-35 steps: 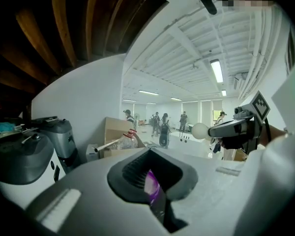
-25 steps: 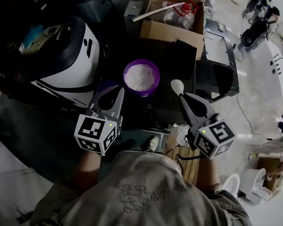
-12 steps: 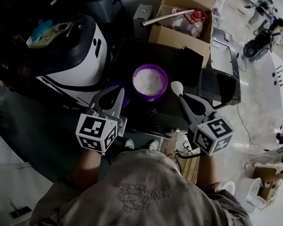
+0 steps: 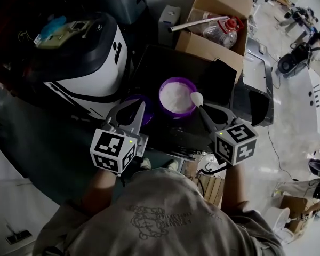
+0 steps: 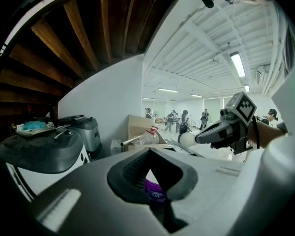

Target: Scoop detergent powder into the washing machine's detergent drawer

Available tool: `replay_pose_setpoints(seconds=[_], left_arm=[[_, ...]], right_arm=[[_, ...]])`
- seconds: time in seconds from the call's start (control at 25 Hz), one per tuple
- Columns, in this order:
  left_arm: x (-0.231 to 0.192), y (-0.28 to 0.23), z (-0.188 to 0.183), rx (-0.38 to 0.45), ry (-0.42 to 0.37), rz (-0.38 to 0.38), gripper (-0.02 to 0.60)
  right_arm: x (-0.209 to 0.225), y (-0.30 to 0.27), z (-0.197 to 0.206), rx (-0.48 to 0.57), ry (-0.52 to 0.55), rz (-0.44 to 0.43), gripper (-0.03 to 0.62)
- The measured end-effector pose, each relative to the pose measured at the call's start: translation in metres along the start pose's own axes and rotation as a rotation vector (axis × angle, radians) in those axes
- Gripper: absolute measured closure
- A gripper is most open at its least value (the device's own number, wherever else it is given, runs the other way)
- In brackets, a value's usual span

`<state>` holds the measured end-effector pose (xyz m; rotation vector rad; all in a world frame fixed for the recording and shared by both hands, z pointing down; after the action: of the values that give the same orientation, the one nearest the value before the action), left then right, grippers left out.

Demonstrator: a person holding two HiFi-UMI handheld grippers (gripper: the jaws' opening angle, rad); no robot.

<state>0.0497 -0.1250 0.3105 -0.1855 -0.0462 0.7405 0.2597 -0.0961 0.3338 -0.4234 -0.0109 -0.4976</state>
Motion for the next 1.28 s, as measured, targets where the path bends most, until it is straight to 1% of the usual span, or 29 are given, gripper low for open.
replay_pose_setpoints(seconds=[0.12, 0.4, 0.6, 0.76, 0.88, 1.12, 1.28], left_arm=[[-0.004, -0.002, 0.002, -0.003, 0.008, 0.008, 0.581], [-0.016, -0.01, 0.013, -0.019, 0.033, 0.016, 0.581], [-0.021, -0.017, 0.022, -0.038, 0.045, 0.035, 0.581], [-0.033, -0.021, 0.033, -0.056, 0.062, 0.029, 0.581], [-0.04, -0.024, 0.042, -0.075, 0.078, 0.03, 0.581], [-0.048, -0.032, 0.054, -0.095, 0.087, 0.053, 0.581], [-0.049, -0.036, 0.061, -0.106, 0.105, 0.06, 0.581]], right_arm=[[0.006, -0.016, -0.004, -0.047, 0.026, 0.003, 0.559], [0.016, -0.065, 0.005, -0.207, 0.11, -0.002, 0.559], [0.025, -0.098, 0.017, -0.29, 0.118, 0.01, 0.559], [0.032, -0.123, 0.026, -0.374, 0.14, 0.029, 0.559], [0.039, -0.137, 0.034, -0.433, 0.143, 0.06, 0.559], [0.046, -0.156, 0.045, -0.512, 0.174, 0.111, 0.559], [0.047, -0.165, 0.05, -0.563, 0.182, 0.123, 0.559]])
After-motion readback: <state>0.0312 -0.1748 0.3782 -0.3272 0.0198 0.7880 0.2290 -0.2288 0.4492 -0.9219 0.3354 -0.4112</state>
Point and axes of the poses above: the fingertips, and each gripper's own axes: y backward along the fingers, x to its right, z out of its underside, the point moved 4 cm from there along y, backward along the fingers, and after that the axes turned 6 degrees about x, right-handed, at the moved point
